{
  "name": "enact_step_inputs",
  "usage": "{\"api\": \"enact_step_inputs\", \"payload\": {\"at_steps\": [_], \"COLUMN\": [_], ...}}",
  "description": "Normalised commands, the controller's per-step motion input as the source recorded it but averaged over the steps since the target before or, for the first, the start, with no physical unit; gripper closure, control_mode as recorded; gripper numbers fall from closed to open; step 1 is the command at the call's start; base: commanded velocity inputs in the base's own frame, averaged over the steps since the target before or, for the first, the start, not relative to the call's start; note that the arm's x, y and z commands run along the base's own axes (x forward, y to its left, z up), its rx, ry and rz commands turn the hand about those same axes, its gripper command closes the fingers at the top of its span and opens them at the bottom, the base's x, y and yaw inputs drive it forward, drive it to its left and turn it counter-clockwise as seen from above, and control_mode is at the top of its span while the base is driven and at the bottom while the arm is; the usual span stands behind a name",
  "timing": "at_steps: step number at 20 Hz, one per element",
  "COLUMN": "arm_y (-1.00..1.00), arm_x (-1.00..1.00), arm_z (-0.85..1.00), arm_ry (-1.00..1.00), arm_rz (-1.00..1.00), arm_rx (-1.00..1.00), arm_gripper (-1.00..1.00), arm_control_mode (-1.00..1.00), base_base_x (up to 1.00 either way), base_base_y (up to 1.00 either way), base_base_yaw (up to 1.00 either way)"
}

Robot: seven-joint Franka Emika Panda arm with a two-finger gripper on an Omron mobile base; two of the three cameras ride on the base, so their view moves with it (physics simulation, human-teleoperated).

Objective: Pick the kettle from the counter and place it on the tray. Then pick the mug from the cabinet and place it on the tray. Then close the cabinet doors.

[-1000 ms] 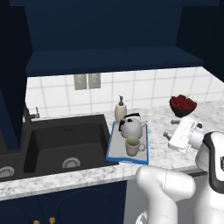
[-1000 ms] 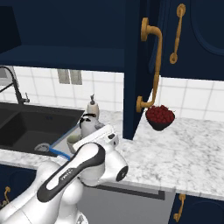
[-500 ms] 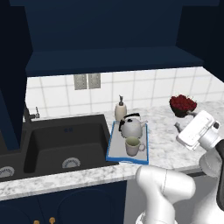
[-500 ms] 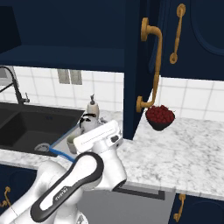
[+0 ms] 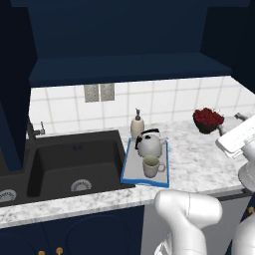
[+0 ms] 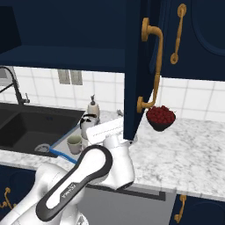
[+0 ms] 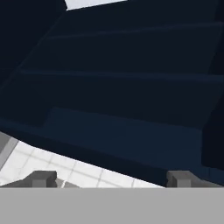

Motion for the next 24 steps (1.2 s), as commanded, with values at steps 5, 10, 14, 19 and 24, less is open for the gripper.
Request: {"api": "enact_step_inputs", "payload": {"at_steps": [5,10,14,19,24], "arm_y": [-0.67,-0.51,-0.43,-0.38,-0.10], "arm_x": [-0.26,-0.09,0.00,-0.09,-0.38], "arm_z": [-0.16,0.04,0.11,0.33,0.47], "arm_ry": [-0.03,0.00,0.00,-0.01,-0.13], "arm_rz": [-0.26,-0.23,-0.19,-0.13,-0.01], "arm_rx": [0.06,0.01,0.00,0.00,-0.02], "arm_gripper": [-1.00,-1.00,-1.00,-1.00,-1.00], "arm_control_mode": [-1.00,-1.00,-1.00,-1.00,-1.00], "base_base_x": [0.00,0.00,0.00,0.00,0.00], "base_base_y": [0.00,0.00,0.00,0.00,0.00], "base_base_yaw": [0.00,0.00,0.00,0.00,0.00]}}
